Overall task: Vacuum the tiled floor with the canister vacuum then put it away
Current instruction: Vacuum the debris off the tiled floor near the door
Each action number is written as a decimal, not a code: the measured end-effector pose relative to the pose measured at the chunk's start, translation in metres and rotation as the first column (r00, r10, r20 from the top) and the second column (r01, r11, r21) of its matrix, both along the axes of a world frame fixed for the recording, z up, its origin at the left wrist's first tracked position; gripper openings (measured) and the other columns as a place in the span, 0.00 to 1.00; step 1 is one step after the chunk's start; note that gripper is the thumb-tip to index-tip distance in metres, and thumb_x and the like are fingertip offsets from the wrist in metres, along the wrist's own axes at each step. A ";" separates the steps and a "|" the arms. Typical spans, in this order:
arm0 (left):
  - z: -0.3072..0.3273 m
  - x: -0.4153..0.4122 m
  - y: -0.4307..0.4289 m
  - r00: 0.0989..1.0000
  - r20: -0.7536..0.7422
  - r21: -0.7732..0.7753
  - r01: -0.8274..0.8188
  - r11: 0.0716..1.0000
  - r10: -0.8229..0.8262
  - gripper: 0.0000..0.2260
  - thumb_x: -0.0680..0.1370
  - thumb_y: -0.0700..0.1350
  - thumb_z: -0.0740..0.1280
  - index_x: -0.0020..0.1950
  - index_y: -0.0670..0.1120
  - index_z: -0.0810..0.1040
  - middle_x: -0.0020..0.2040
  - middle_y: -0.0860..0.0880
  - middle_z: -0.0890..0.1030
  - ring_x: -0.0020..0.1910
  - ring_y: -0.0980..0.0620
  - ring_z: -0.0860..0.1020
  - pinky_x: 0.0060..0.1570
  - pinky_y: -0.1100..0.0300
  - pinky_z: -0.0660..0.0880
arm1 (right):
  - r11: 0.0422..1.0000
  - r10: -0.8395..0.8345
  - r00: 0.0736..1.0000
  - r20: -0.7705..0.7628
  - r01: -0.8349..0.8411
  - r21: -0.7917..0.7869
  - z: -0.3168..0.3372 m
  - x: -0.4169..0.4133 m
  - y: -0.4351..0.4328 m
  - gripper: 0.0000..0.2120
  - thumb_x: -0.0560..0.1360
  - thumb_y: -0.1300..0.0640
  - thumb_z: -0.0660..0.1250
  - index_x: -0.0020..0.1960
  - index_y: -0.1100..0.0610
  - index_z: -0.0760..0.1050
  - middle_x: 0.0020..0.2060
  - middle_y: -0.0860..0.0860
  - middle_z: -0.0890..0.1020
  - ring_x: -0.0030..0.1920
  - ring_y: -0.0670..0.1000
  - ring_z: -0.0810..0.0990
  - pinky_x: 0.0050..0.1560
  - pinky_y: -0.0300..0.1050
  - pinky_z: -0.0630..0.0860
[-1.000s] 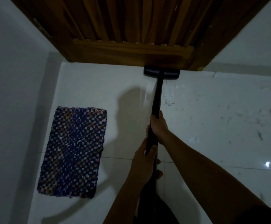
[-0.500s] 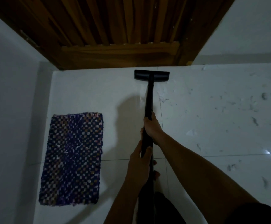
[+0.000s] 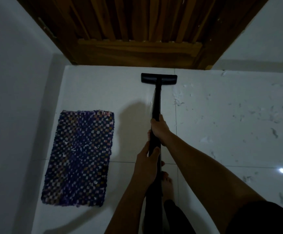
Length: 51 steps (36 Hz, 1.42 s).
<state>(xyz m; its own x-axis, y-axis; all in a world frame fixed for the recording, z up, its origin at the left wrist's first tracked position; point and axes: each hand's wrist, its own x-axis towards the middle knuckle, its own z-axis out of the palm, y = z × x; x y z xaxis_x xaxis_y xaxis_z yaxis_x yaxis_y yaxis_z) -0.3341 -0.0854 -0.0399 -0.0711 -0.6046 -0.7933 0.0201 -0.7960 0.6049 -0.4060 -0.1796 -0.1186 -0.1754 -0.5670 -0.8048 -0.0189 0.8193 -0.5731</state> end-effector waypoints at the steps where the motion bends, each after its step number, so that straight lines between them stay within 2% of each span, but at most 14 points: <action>1: 0.001 -0.002 0.002 1.000 -0.005 0.004 -0.005 1.000 0.005 0.18 0.81 0.44 0.59 0.72 0.50 0.66 0.39 0.45 0.75 0.29 0.51 0.75 0.25 0.60 0.72 | 1.000 0.014 1.000 -0.019 -0.014 -0.003 -0.001 -0.001 0.001 0.26 0.82 0.56 0.54 0.78 0.46 0.53 0.35 0.55 0.74 0.22 0.50 0.71 0.17 0.34 0.68; 5: 0.008 -0.009 0.008 0.999 -0.033 0.009 -0.010 1.000 0.011 0.17 0.81 0.44 0.58 0.71 0.50 0.68 0.40 0.44 0.75 0.33 0.50 0.75 0.21 0.65 0.72 | 0.999 0.034 0.998 -0.048 -0.034 0.006 -0.004 -0.008 0.008 0.24 0.81 0.55 0.53 0.77 0.47 0.56 0.37 0.55 0.74 0.21 0.49 0.72 0.18 0.33 0.67; 9: 0.015 -0.016 0.018 1.000 -0.025 0.001 0.015 1.000 -0.015 0.19 0.81 0.44 0.58 0.72 0.50 0.66 0.44 0.43 0.76 0.34 0.51 0.76 0.20 0.66 0.71 | 1.000 0.003 0.999 -0.043 -0.002 0.006 -0.003 -0.016 0.018 0.24 0.81 0.55 0.53 0.76 0.46 0.56 0.35 0.56 0.74 0.22 0.51 0.72 0.21 0.40 0.70; 14: 0.022 -0.027 0.033 0.997 0.014 -0.049 0.083 0.995 -0.082 0.20 0.81 0.44 0.58 0.74 0.51 0.64 0.49 0.43 0.77 0.35 0.52 0.77 0.21 0.69 0.71 | 0.998 -0.057 0.997 -0.049 0.056 -0.019 0.008 -0.033 0.035 0.24 0.81 0.57 0.53 0.75 0.45 0.57 0.34 0.55 0.73 0.22 0.51 0.71 0.19 0.37 0.69; 21: 0.035 -0.053 0.049 0.989 -0.068 0.003 0.128 0.992 -0.127 0.18 0.82 0.47 0.56 0.72 0.51 0.64 0.49 0.45 0.75 0.38 0.52 0.76 0.24 0.64 0.75 | 0.998 -0.061 0.996 -0.070 0.062 -0.002 0.011 -0.065 0.054 0.22 0.80 0.57 0.53 0.74 0.49 0.59 0.33 0.55 0.72 0.24 0.52 0.72 0.25 0.44 0.72; 24: 0.040 -0.065 0.050 0.983 -0.100 0.027 0.159 0.987 -0.155 0.14 0.82 0.47 0.56 0.67 0.53 0.65 0.48 0.45 0.74 0.39 0.52 0.76 0.27 0.62 0.78 | 0.997 -0.071 0.995 -0.067 0.072 0.011 0.007 -0.077 0.058 0.23 0.80 0.57 0.53 0.74 0.48 0.59 0.33 0.56 0.73 0.25 0.53 0.73 0.28 0.46 0.73; 26: 0.043 -0.072 0.050 0.981 -0.140 0.059 0.146 0.988 -0.136 0.10 0.82 0.48 0.56 0.63 0.56 0.65 0.46 0.44 0.73 0.37 0.51 0.75 0.29 0.61 0.78 | 0.996 -0.083 0.996 -0.043 0.084 0.018 0.004 -0.085 0.059 0.23 0.80 0.57 0.53 0.74 0.47 0.59 0.31 0.56 0.73 0.24 0.53 0.73 0.27 0.46 0.74; 30: 0.043 -0.079 0.052 0.978 -0.175 0.079 0.131 0.988 -0.115 0.12 0.82 0.49 0.56 0.63 0.62 0.62 0.47 0.43 0.74 0.30 0.49 0.77 0.30 0.60 0.80 | 0.999 -0.053 0.998 -0.030 0.054 0.010 0.004 -0.093 0.057 0.22 0.81 0.58 0.53 0.74 0.49 0.59 0.30 0.56 0.73 0.22 0.52 0.72 0.22 0.40 0.71; 34: 0.045 -0.093 0.052 0.984 -0.165 0.110 0.081 0.991 -0.062 0.11 0.82 0.48 0.57 0.63 0.61 0.64 0.47 0.42 0.73 0.33 0.48 0.76 0.27 0.61 0.78 | 0.999 -0.044 0.999 -0.005 0.044 0.031 0.006 -0.102 0.056 0.23 0.81 0.58 0.53 0.74 0.47 0.59 0.32 0.57 0.73 0.22 0.51 0.71 0.19 0.36 0.70; 39: 0.047 -0.106 0.056 0.996 -0.090 0.095 0.032 0.995 -0.023 0.09 0.82 0.47 0.56 0.58 0.60 0.63 0.47 0.44 0.74 0.34 0.51 0.73 0.23 0.65 0.72 | 0.999 -0.013 1.000 0.021 0.012 0.037 0.011 -0.106 0.058 0.25 0.81 0.58 0.53 0.76 0.44 0.54 0.30 0.55 0.73 0.22 0.51 0.71 0.21 0.40 0.72; 44: 0.045 -0.113 0.069 0.999 -0.034 0.055 0.039 0.998 -0.037 0.11 0.82 0.46 0.56 0.63 0.59 0.65 0.46 0.45 0.75 0.32 0.52 0.73 0.24 0.64 0.72 | 0.999 0.001 1.000 0.018 -0.001 0.052 0.015 -0.110 0.069 0.26 0.81 0.57 0.54 0.77 0.44 0.54 0.31 0.54 0.74 0.23 0.50 0.72 0.22 0.40 0.72; 49: 0.040 -0.117 0.094 0.998 0.011 0.017 0.057 0.998 -0.057 0.17 0.82 0.46 0.56 0.71 0.54 0.65 0.44 0.47 0.76 0.30 0.53 0.74 0.35 0.56 0.72 | 0.999 -0.008 0.999 0.035 0.006 0.051 0.020 -0.113 0.091 0.25 0.81 0.58 0.54 0.77 0.44 0.55 0.30 0.54 0.72 0.23 0.50 0.71 0.21 0.39 0.72; 51: 0.041 -0.116 0.106 0.998 0.009 0.020 0.058 0.998 -0.058 0.17 0.82 0.46 0.57 0.71 0.53 0.65 0.43 0.47 0.76 0.29 0.52 0.74 0.36 0.56 0.72 | 0.999 -0.011 0.999 0.044 0.008 0.053 0.021 -0.114 0.103 0.26 0.81 0.58 0.54 0.76 0.43 0.55 0.30 0.54 0.72 0.22 0.50 0.71 0.20 0.38 0.72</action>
